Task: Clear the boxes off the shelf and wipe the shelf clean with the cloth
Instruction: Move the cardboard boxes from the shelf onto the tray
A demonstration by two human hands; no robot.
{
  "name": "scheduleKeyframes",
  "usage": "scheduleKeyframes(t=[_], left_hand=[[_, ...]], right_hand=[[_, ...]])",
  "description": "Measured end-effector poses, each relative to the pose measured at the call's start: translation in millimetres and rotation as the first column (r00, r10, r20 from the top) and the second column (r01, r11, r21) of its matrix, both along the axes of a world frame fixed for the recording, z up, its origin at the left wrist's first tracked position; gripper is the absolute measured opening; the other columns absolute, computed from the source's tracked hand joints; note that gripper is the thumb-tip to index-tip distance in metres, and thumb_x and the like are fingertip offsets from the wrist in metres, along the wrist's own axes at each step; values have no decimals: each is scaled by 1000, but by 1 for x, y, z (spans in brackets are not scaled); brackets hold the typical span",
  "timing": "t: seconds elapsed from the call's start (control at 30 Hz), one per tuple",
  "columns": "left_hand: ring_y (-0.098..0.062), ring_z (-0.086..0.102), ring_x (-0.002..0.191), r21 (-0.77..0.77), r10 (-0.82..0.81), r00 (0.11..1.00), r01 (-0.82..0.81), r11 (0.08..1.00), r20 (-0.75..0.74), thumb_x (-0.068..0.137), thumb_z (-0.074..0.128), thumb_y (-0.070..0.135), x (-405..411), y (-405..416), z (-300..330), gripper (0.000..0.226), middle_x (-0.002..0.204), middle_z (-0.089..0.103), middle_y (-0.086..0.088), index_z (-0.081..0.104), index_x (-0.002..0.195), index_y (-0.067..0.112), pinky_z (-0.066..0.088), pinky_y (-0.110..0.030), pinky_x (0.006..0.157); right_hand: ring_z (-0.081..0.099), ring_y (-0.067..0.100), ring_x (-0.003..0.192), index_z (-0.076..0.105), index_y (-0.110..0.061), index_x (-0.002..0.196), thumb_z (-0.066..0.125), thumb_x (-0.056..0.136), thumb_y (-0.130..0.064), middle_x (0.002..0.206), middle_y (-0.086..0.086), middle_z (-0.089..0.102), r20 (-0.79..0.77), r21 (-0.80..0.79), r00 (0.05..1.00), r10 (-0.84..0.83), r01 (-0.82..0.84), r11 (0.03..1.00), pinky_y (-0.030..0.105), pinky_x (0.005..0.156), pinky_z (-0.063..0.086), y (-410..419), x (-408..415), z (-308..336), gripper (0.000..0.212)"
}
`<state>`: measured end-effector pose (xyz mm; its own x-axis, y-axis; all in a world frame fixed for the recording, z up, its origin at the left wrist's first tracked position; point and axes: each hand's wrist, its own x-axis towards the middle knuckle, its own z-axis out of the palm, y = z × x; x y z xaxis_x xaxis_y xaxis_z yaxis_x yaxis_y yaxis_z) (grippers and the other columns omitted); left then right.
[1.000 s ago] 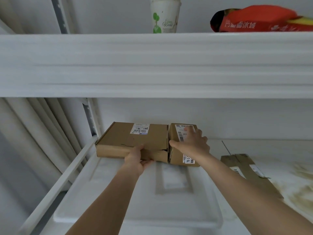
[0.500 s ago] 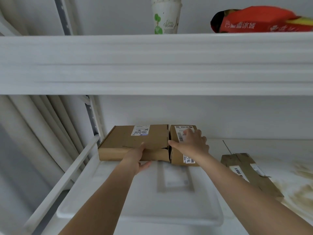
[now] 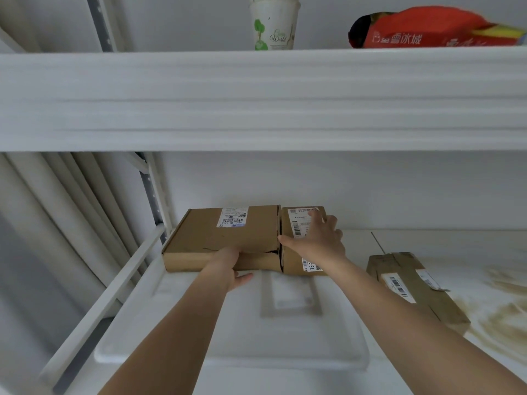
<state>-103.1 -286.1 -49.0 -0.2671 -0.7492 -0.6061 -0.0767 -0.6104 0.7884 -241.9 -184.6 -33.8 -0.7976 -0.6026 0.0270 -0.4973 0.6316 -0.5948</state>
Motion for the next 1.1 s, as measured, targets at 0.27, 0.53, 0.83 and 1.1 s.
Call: scheduleKeyframes(t=[0.27,0.53,0.83,1.1], left_hand=[[-12,41,59,73,79,995,-75,995,-62,80,65,12,-1,-13,-13,23,78,45,1,55,100,18,42,-23,43],[-12,39,55,71,134,977,-124,990,-165,85,54,3,0,-19,-25,27,73,47,-1,57,109,16,40,-17,39],[-11,41,57,42,108,987,-104,994,-122,84,66,11,4,-25,-31,34,75,50,-1,58,117,17,40,-15,35],[-11,35,53,-2,119,990,-120,993,-75,81,72,25,7,-24,-27,33,74,43,1,54,107,17,38,-17,39]], right_hand=[[36,34,125,33,-24,136,69,68,-63,133,5,29,-24,5,999,-25,26,1000,47,95,45,-1,3,-4,87],[36,34,124,34,-23,135,69,69,-60,133,6,28,-23,-7,999,-43,43,999,50,95,44,-1,6,-5,83],[30,36,129,31,-20,137,64,69,-72,139,8,24,-13,5,999,-35,35,999,53,98,41,1,9,-4,91],[32,35,128,35,-19,136,61,73,-70,135,8,29,-3,-79,998,-60,60,995,54,99,41,7,6,2,86]])
